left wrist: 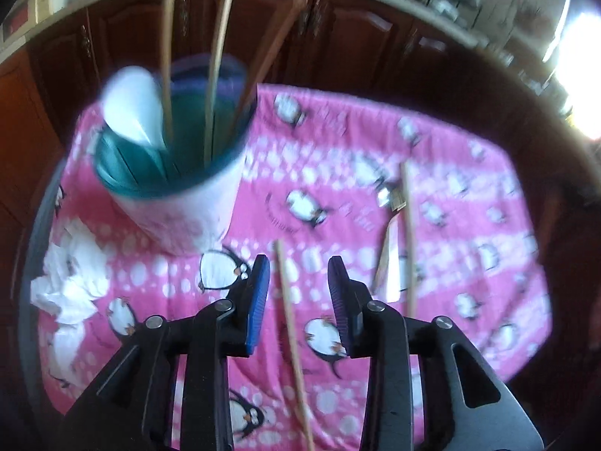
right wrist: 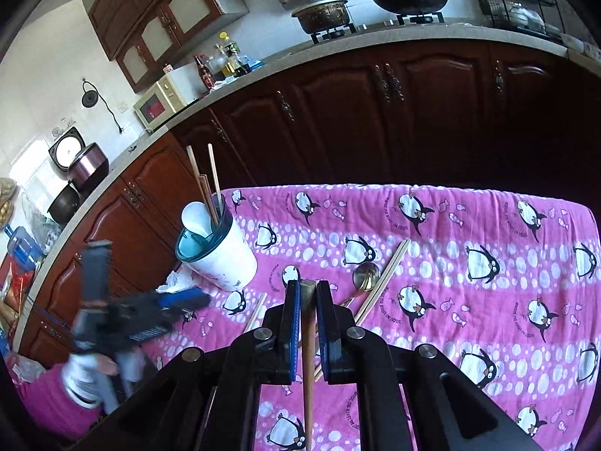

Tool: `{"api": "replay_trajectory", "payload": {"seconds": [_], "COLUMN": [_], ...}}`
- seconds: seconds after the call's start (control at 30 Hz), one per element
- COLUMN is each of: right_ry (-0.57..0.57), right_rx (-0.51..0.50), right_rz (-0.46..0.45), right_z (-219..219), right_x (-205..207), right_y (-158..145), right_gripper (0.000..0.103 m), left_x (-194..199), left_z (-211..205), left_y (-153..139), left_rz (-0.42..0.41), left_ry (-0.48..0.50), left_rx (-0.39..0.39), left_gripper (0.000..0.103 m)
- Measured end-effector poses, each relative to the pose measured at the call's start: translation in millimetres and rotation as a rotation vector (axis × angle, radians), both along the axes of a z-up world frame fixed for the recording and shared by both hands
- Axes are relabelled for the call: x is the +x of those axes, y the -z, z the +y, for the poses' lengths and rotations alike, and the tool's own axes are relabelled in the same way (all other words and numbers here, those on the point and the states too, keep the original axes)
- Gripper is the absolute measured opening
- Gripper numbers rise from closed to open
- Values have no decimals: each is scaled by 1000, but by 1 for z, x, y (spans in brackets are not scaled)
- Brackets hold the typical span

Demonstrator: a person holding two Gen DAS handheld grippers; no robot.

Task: Organize utensils
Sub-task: 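Lift both held chopsticks and carry them above the white cup, then lower both chopsticks into the cup and open both tools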

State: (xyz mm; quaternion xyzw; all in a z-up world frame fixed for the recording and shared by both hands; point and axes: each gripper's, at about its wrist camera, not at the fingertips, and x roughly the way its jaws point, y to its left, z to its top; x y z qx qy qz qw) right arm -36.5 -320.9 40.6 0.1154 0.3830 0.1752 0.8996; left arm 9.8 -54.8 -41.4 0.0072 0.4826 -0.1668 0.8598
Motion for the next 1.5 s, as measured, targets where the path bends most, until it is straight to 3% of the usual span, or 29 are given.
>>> {"api": "replay_trajectory", "payload": {"seconds": [0.1, 0.27, 0.37, 0.43, 0.63, 0.97, 1.27, 1.5], "right_ry": [-4, -12, -11, -11, -35, -98, -126, -128], "right_rx": [-1, -8, -2, 2, 3, 27, 71, 77], "right_rz": [1, 3, 3, 1, -22, -84, -205, -298], "right_z": [1, 5, 6, 6, 13, 40, 78, 122], "right_x": [-1, -2, -1, -2, -5, -4, 19, 51], "right_y": [-1, 0, 1, 0, -8, -37, -88, -128], "right_gripper": [8, 8, 8, 8, 8, 8, 8, 8], "left_x": [17, 37, 40, 38, 11, -10, -9, 15], "left_z": [-10, -27, -29, -24, 11, 59, 100, 120], "left_y": [32, 63, 67, 60, -9, -112, -199, -223], "left_rz": [63, 99, 82, 99, 10, -184, -402, -539], "left_ry": [-33, -36, -25, -13, -6, -45, -117, -215], "left_rx": [45, 109, 132, 85, -123, -267, -246, -168], "left_gripper": [31, 30, 5, 4, 4, 4, 4, 4]}}
